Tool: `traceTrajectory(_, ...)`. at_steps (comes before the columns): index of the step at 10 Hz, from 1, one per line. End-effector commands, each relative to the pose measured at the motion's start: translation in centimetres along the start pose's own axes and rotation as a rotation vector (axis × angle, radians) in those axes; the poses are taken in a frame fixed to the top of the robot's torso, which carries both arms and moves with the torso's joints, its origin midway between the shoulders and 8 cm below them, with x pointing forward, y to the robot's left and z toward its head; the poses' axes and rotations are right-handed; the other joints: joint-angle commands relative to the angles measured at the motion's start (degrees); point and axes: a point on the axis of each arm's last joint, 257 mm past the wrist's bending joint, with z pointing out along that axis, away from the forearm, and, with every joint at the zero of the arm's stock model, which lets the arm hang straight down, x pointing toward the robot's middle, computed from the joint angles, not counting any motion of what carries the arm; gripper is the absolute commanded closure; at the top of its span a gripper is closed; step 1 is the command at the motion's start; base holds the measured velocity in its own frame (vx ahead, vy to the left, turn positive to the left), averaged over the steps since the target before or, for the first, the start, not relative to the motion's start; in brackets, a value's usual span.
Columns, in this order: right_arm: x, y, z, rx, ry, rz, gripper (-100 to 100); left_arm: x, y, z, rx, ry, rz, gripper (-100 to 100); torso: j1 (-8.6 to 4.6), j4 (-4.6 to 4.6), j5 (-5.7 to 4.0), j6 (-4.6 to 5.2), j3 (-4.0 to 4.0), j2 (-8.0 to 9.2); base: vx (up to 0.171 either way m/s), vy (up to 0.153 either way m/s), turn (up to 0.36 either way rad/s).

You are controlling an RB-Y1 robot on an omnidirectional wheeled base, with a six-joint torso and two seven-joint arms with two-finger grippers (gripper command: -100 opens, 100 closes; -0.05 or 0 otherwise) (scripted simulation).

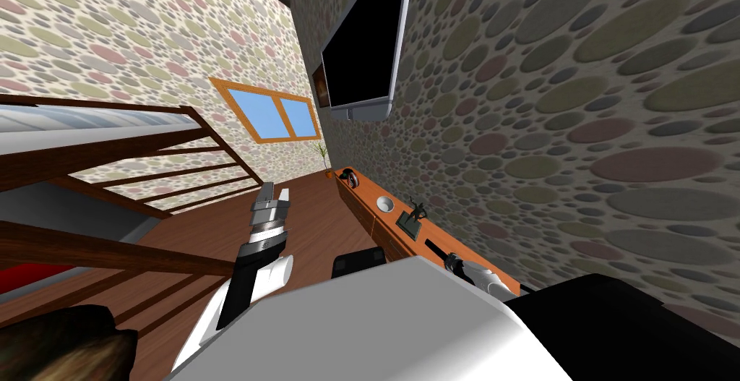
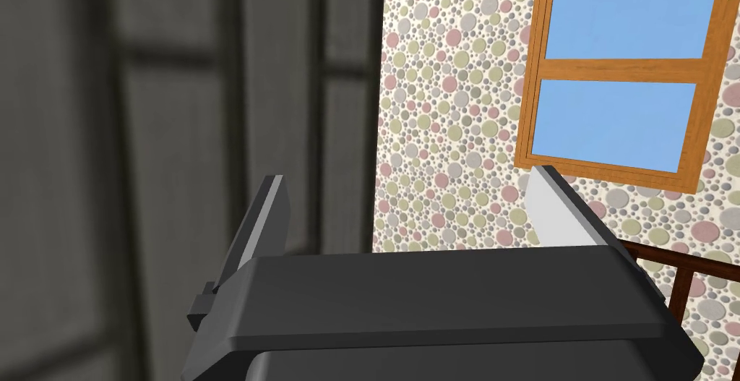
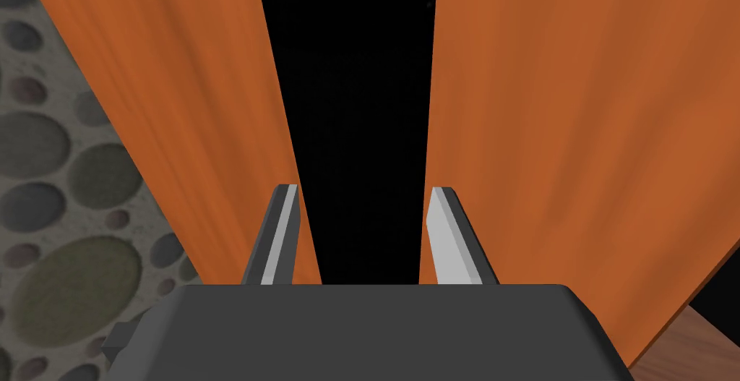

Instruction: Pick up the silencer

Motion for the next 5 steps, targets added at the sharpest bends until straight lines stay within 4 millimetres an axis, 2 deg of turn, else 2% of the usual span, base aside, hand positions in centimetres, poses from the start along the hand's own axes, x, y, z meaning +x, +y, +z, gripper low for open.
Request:
traceTrajectory(1,0.0,0.0,0.0,0.000,0.000,0.000,100,0.0,0.0,0.0,0.000,0.000,0.000,0,0.00,0.00,0.00,0.00,0.00,0.00,0.000,0.000,0.000)
traceTrajectory(2,0.0,0.0,0.0,0.000,0.000,0.001,100,0.0,0.0,0.0,0.000,0.000,0.000,0,0.01,0.00,0.02,-0.01,0.00,0.00,0.000,0.000,0.000)
traceTrajectory(3,0.0,0.0,0.0,-0.001,0.000,0.001,0,0.0,0.0,0.0,0.000,0.000,0.000,0,0.03,0.00,0.04,-0.01,0.00,0.00,0.000,0.000,0.000)
traceTrajectory(4,0.4,-1.1,-0.4,0.001,-0.003,0.000,100,0.0,0.0,0.0,0.000,0.000,0.000,0,0.05,0.00,0.05,-0.01,0.00,0.00,0.011,0.055,-0.071)
traceTrajectory(5,0.7,-1.6,-0.6,0.001,-0.005,-0.003,100,0.0,0.0,0.0,0.000,0.000,0.000,0,0.20,-0.01,0.10,0.05,-0.01,-0.01,0.019,0.093,-0.076)
